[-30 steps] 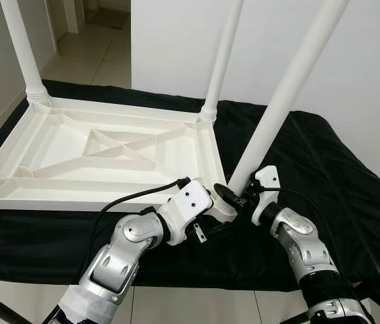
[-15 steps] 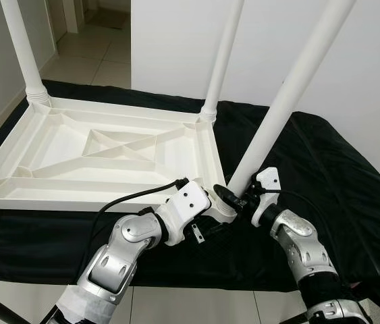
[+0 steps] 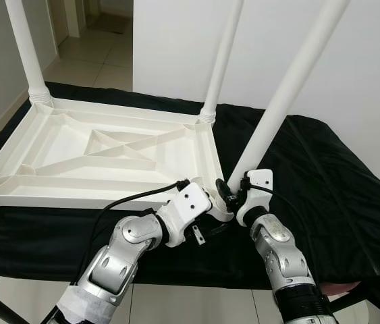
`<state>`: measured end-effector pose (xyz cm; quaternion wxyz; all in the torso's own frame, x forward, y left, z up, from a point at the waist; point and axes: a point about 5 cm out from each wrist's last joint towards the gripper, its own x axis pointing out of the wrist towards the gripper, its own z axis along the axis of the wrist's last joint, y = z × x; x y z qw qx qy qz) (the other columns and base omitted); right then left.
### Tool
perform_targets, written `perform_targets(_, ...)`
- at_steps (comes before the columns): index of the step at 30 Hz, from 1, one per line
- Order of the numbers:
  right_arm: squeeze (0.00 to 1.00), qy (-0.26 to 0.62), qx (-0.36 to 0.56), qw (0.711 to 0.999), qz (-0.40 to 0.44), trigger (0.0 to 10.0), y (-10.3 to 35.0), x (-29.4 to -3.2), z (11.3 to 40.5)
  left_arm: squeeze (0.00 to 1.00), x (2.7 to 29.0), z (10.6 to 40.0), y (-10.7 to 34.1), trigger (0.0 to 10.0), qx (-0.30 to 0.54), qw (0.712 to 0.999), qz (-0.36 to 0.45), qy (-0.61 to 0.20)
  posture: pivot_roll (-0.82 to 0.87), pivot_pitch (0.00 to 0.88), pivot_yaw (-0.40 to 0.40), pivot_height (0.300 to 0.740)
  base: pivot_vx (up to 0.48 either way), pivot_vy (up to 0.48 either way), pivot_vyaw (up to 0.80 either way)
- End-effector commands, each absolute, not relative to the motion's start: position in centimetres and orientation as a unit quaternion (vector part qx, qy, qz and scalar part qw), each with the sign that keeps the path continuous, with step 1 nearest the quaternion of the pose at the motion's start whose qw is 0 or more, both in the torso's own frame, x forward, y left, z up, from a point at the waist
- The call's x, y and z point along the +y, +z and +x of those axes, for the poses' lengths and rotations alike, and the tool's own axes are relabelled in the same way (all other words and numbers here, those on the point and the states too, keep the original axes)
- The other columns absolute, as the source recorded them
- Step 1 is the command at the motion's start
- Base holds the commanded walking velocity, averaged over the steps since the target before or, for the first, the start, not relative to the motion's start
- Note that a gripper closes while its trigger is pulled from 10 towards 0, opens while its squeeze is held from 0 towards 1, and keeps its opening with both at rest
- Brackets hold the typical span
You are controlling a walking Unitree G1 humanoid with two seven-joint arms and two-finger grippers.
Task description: Building children table
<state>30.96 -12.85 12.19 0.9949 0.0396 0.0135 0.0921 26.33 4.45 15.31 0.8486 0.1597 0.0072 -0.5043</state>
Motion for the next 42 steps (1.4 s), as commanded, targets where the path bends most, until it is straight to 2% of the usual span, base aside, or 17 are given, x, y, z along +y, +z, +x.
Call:
perform_targets(1,0.00,0.006,0.060,0.998,0.034,10.0,10.4,-13.2,29.8,0.00,4.1,26.2,15.6,10.0,0.001,0.852,0.157,-0.500,-0.01,0.000,-0.139,0.740,0.000,0.000,0.00)
perform_targets(3,0.00,0.006,0.060,0.998,0.034,10.0,10.4,-13.2,29.8,0.00,4.1,26.2,15.6,10.0,0.001,0.852,0.157,-0.500,-0.01,0.000,-0.139,0.740,0.000,0.000,0.00)
perform_targets(6,0.00,-0.003,0.063,0.997,0.050,10.0,10.5,-11.8,29.2,0.00,4.1,26.1,15.6,10.0,0.001,0.853,0.155,-0.498,-0.01,0.000,-0.144,0.740,0.000,0.000,0.00)
perform_targets(12,0.00,-0.002,0.065,0.996,0.060,10.0,10.7,-11.8,29.3,0.00,4.0,26.1,15.5,10.0,0.001,0.852,0.155,-0.500,0.00,0.000,-0.145,0.740,0.000,0.000,0.00)
perform_targets(13,0.09,-0.001,0.065,0.996,0.062,10.0,10.7,-11.8,29.3,0.00,4.0,26.1,15.5,10.0,0.001,0.852,0.156,-0.500,0.00,0.000,-0.145,0.740,0.000,0.000,0.00)
perform_targets(14,1.00,0.003,0.065,0.996,0.067,10.0,10.8,-11.7,29.3,0.00,4.0,26.1,15.5,10.0,0.001,0.852,0.156,-0.500,0.00,0.000,-0.145,0.740,0.000,0.000,0.00)
perform_targets(24,1.00,0.032,0.050,0.994,0.095,10.0,11.5,-11.5,29.1,0.00,4.1,26.0,15.5,10.0,0.001,0.851,0.159,-0.500,0.00,0.000,-0.146,0.740,0.000,0.000,0.00)
perform_targets(30,1.00,0.119,0.040,0.991,0.056,10.0,11.7,-12.0,28.9,0.00,4.1,26.2,15.5,10.0,0.001,0.851,0.158,-0.500,0.00,0.000,-0.143,0.740,0.000,0.000,0.00)
perform_targets(31,0.00,0.126,0.040,0.990,0.056,10.0,11.6,-12.3,28.9,0.00,4.1,26.1,15.6,10.0,0.001,0.851,0.158,-0.500,0.00,0.000,-0.142,0.740,0.000,0.000,0.00)
perform_targets(36,0.00,0.215,0.009,0.977,0.007,10.0,12.2,-13.9,29.3,0.00,4.2,26.3,15.6,10.0,0.001,0.852,0.159,-0.499,-0.02,0.000,-0.128,0.740,0.000,0.000,0.00)
perform_targets(42,0.00,0.248,-0.003,0.969,-0.014,10.0,12.4,-14.9,30.0,0.00,4.1,26.4,15.7,10.0,-0.001,0.852,0.158,-0.499,-0.01,0.000,-0.124,0.740,0.000,0.000,0.00)
